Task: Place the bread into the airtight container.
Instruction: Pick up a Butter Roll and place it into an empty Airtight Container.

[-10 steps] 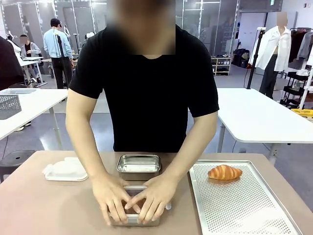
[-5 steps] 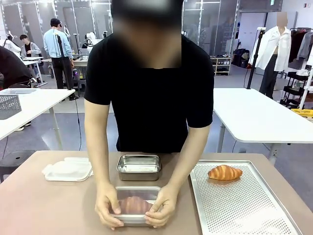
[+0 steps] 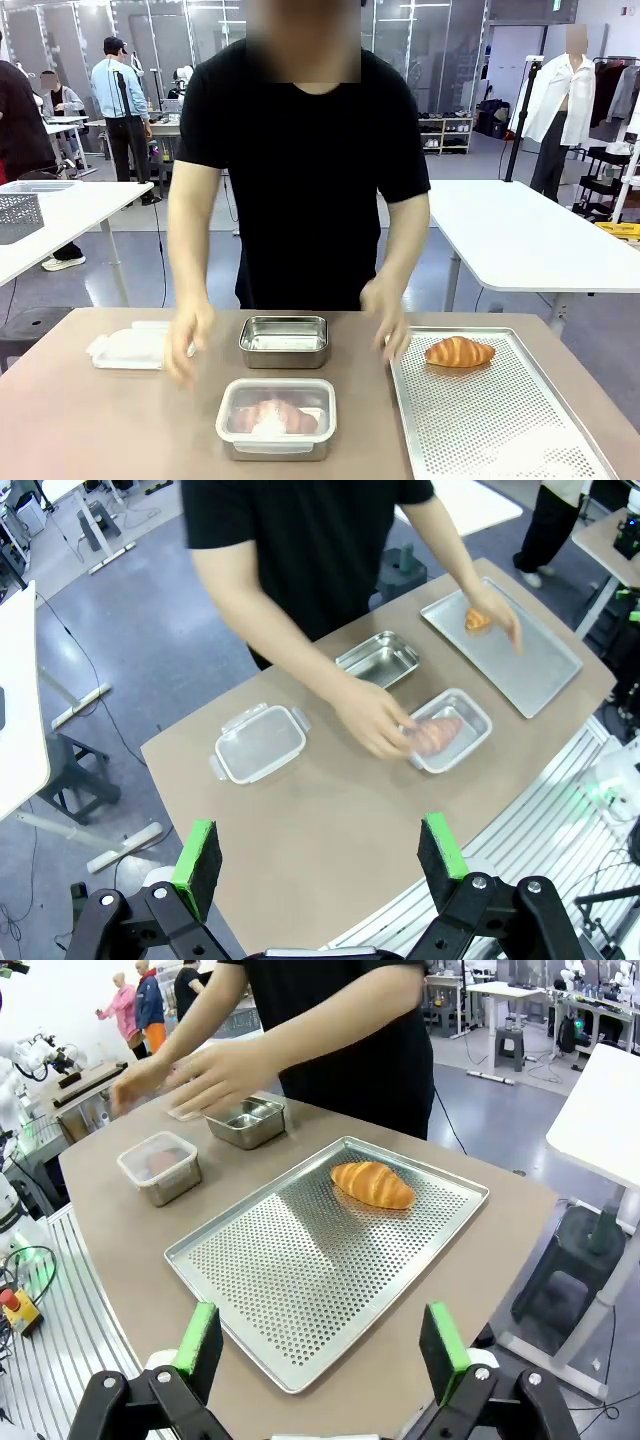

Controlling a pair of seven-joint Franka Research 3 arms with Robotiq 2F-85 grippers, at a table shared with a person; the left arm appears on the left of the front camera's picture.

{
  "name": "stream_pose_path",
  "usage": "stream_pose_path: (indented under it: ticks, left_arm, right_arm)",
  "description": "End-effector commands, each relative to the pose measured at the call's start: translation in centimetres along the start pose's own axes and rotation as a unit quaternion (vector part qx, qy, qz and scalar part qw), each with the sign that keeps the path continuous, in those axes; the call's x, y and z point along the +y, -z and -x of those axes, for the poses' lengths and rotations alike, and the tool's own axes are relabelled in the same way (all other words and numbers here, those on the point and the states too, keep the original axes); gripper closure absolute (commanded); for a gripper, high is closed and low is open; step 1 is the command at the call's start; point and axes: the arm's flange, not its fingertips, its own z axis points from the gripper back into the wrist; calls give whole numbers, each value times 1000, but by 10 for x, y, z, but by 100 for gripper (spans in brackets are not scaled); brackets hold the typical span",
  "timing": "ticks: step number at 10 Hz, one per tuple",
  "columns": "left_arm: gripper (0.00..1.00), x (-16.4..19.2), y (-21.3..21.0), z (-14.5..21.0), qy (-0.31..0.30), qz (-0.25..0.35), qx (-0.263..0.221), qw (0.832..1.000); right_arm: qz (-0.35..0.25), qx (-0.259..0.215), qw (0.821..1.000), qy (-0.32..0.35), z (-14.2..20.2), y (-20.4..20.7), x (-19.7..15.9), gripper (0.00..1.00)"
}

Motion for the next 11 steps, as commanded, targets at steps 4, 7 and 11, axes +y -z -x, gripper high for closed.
stream_pose_path:
  ticks: [4,7,11]
  left_arm:
    - [0,-1,-1,-3,3,6,-2,1000]
    - [0,-1,-1,-3,3,6,-2,1000]
    - [0,-1,-1,-3,3,6,-2,1000]
  right_arm:
    - [0,0,1000,0,0,0,0,0]
    - [1,57,991,-118,-53,6,13,0]
    - [-60,231,924,-298,-160,71,31,0]
